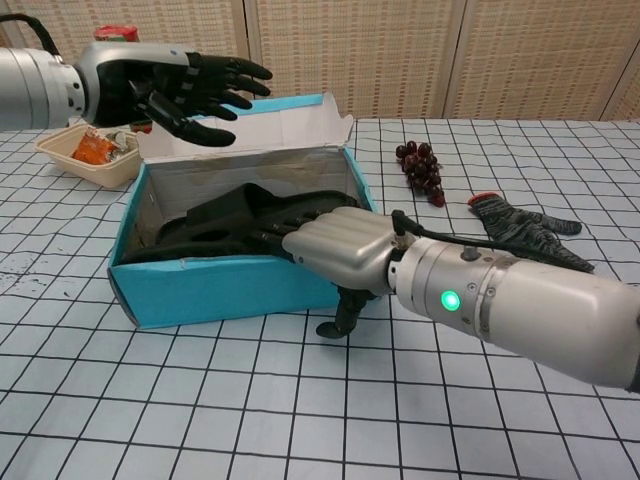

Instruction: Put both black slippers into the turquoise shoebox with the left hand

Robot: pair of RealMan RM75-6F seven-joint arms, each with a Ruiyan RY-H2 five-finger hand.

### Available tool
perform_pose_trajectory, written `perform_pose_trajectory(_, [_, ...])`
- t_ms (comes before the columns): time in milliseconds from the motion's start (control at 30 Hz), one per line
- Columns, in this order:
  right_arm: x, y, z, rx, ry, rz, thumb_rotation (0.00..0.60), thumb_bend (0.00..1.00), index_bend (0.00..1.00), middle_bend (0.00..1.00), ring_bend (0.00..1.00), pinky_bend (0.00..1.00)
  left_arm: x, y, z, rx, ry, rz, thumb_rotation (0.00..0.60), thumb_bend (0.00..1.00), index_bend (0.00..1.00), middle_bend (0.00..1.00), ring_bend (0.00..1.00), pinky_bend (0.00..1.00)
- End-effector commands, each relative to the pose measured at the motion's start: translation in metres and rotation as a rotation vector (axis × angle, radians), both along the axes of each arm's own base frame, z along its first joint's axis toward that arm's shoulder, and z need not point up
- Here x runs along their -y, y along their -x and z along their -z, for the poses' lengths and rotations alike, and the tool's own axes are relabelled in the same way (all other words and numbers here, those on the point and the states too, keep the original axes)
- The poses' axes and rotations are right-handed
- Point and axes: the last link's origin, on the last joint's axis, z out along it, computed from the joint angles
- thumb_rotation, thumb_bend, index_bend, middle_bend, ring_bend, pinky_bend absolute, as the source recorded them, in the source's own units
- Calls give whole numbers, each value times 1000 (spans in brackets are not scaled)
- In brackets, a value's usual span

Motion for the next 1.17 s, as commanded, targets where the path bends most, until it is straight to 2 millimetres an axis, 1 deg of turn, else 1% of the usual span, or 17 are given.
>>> perform_pose_trajectory(33, [-3, -4, -9, 35, 10, -5, 600, 165, 0, 0, 0, 0, 0, -1, -12, 32, -26, 9, 600, 340, 0, 0, 0, 0])
perform_pose_trajectory(200, [-7, -6, -36, 109, 35, -5, 600, 166, 0, 0, 0, 0, -2, 4, -32, 41, -79, 10, 600, 341, 0, 0, 0, 0])
perform_pose_trajectory(367, [-17, -2, -84, 233, 88, -1, 600, 165, 0, 0, 0, 0, 3, 19, -42, 27, -92, -19, 600, 340, 0, 0, 0, 0])
perform_pose_trajectory(500, [-23, 13, -118, 268, 140, 17, 600, 165, 0, 0, 0, 0, 15, 31, -51, -3, -112, 1, 600, 345, 0, 0, 0, 0])
perform_pose_trajectory(533, [-26, 19, -126, 271, 162, 22, 600, 165, 0, 0, 0, 0, 20, 37, -54, -31, -127, 19, 600, 349, 0, 0, 0, 0])
perform_pose_trajectory(600, [-37, 42, -146, 265, 222, 46, 600, 165, 0, 0, 0, 0, 36, 56, -60, -136, -174, 60, 600, 364, 0, 0, 0, 0])
perform_pose_trajectory(633, [-44, 57, -157, 258, 262, 68, 600, 165, 0, 0, 0, 0, 47, 71, -64, -212, -209, 79, 600, 371, 0, 0, 0, 0])
perform_pose_trajectory(733, [-50, 66, -162, 256, 286, 77, 600, 165, 0, 0, 0, 0, 55, 80, -66, -257, -238, 85, 600, 374, 0, 0, 0, 0])
perform_pose_trajectory(767, [-56, 78, -168, 249, 316, 91, 600, 165, 0, 0, 0, 0, 64, 93, -69, -318, -278, 89, 600, 375, 0, 0, 0, 0])
perform_pose_trajectory(800, [-80, 128, -179, 175, 397, 196, 600, 166, 0, 0, 0, 0, 100, 150, -84, -540, -475, 65, 600, 375, 0, 0, 0, 0])
perform_pose_trajectory(833, [-92, 143, -180, 167, 415, 222, 600, 165, 0, 0, 0, 0, 119, 164, -83, -586, -586, 39, 600, 374, 0, 0, 0, 0])
perform_pose_trajectory(867, [-100, 157, -180, 155, 432, 252, 600, 165, 0, 0, 0, 0, 136, 174, -79, -603, -662, 6, 600, 374, 0, 0, 0, 0])
perform_pose_trajectory(933, [-114, 184, -181, 135, 478, 317, 600, 166, 0, 0, 0, 0, 167, 195, -70, -619, -742, -56, 600, 374, 0, 0, 0, 0])
perform_pose_trajectory(967, [-118, 193, -181, 127, 501, 338, 600, 166, 0, 0, 0, 0, 176, 202, -67, -632, -745, -63, 600, 373, 0, 0, 0, 0])
perform_pose_trajectory(1033, [-123, 205, -183, 122, 532, 364, 600, 165, 0, 0, 0, 0, 184, 210, -67, -694, -736, -36, 600, 370, 0, 0, 0, 0])
perform_pose_trajectory(1100, [-122, 204, -187, 146, 525, 363, 600, 165, 0, 0, 0, 0, 186, 213, -69, -660, -748, -50, 600, 369, 0, 0, 0, 0])
perform_pose_trajectory(1167, [-120, 205, -192, 169, 546, 377, 600, 165, 0, 0, 0, 0, 186, 218, -71, -670, -747, -73, 600, 369, 0, 0, 0, 0])
